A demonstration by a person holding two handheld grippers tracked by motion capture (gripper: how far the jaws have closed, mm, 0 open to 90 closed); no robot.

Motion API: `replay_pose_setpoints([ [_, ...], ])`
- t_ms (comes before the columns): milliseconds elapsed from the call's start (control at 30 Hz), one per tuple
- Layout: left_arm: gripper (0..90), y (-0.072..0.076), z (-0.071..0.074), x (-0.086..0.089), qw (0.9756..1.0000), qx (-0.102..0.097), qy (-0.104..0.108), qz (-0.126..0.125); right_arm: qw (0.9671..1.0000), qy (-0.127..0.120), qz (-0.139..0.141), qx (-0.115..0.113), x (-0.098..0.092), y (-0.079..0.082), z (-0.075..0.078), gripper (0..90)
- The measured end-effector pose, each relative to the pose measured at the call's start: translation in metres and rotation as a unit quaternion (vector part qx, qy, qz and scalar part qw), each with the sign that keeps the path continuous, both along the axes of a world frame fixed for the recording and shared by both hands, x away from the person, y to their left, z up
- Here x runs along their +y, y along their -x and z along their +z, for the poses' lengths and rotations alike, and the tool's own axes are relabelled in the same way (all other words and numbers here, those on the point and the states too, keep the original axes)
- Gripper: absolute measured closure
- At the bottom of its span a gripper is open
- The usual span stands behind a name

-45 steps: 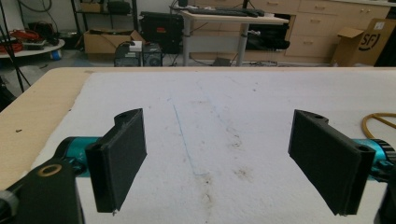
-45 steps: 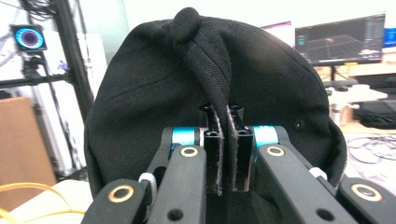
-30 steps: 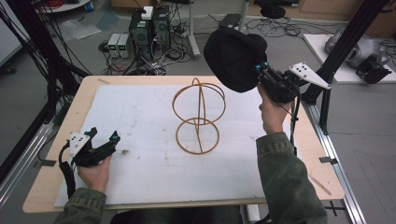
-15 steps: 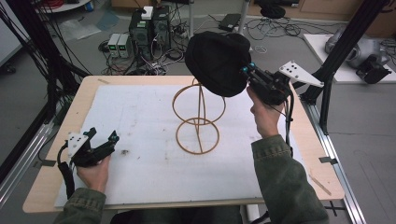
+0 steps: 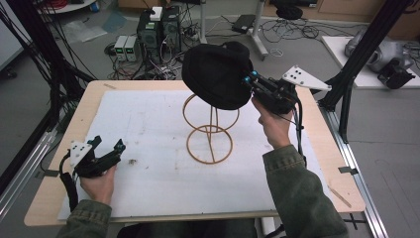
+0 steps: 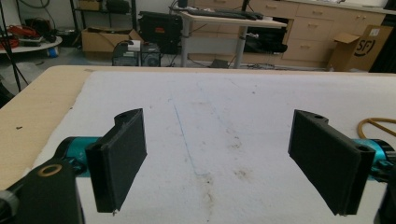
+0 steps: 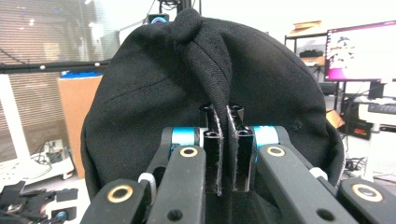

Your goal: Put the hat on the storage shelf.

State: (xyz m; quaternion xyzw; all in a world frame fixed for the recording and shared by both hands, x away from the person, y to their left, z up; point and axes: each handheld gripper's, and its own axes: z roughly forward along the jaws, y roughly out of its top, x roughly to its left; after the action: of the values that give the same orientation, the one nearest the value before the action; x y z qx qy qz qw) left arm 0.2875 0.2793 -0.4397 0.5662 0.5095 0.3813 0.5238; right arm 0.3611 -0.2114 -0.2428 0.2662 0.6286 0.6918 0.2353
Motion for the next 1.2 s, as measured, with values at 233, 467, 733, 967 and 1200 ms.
replay_pose_setpoints([
  [233, 19.4, 0.000, 0.000, -0.001, 1.0000, -0.001, -0.001, -0.001, 0.9993, 0.027, 0.023, 0.009, 0.009, -0.001, -0.004, 87.0],
  [467, 19.4, 0.001, 0.001, 0.000, 1.0000, -0.001, -0.003, 0.000, 0.9975, 0.059, 0.032, 0.022, 0.016, -0.002, -0.009, 86.9],
  [733, 19.4, 0.001, 0.000, 0.000, 1.0000, 0.001, -0.004, 0.000, 0.9950, 0.085, 0.038, 0.037, 0.016, -0.004, -0.011, 86.3],
  [967, 19.5, 0.001, 0.000, 0.000, 1.0000, 0.000, -0.003, -0.002, 0.9922, 0.107, 0.047, 0.045, 0.022, -0.003, -0.014, 86.2],
  [1200, 19.4, 0.001, 0.001, 0.001, 1.0000, 0.000, -0.003, -0.002, 0.9916, 0.111, 0.048, 0.046, 0.024, -0.003, -0.016, 85.8],
])
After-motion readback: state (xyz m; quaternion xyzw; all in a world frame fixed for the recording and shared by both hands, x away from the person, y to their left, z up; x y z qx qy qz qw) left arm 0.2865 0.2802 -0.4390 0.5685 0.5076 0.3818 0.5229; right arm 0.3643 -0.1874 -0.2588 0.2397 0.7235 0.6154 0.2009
